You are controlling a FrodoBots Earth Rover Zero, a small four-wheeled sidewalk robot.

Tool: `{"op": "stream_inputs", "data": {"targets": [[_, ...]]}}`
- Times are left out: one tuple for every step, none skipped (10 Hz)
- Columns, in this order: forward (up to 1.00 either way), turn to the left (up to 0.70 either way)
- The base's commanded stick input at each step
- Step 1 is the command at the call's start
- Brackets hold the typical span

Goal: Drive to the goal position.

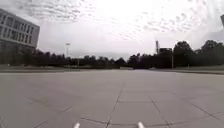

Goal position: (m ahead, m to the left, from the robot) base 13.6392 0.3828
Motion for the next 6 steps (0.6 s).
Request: {"op": "stream_inputs", "data": {"targets": [[0.7,0.0],[0.7,0.0],[0.7,0.0],[0.7,0.0],[0.7,0.0],[0.7,0.0]]}}
